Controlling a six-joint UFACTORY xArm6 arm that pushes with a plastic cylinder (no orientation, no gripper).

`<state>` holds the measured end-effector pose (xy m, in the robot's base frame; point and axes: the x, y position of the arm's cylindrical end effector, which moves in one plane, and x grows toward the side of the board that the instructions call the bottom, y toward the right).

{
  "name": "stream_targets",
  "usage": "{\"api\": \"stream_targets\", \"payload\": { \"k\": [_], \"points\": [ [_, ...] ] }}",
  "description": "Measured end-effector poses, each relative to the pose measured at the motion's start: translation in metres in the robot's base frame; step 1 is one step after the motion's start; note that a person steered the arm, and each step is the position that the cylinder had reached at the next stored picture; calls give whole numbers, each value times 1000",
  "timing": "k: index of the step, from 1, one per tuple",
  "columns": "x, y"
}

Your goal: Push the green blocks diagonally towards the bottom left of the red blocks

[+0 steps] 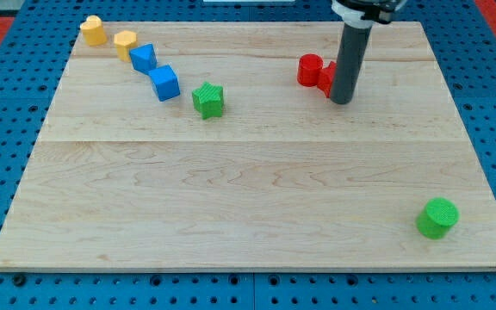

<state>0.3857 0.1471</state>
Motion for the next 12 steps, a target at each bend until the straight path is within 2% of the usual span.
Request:
{"api": "stream_targets", "payload": {
  "k": [1,2,3,5,6,7,8,9,10,12],
  "points": [
    [63,112],
    [146,162],
    [212,143],
    [175,11],
    [162,-7],
    [155,6],
    [109,-37],
    [88,-78],
    [54,-67],
    [-40,-141]
  ]
}}
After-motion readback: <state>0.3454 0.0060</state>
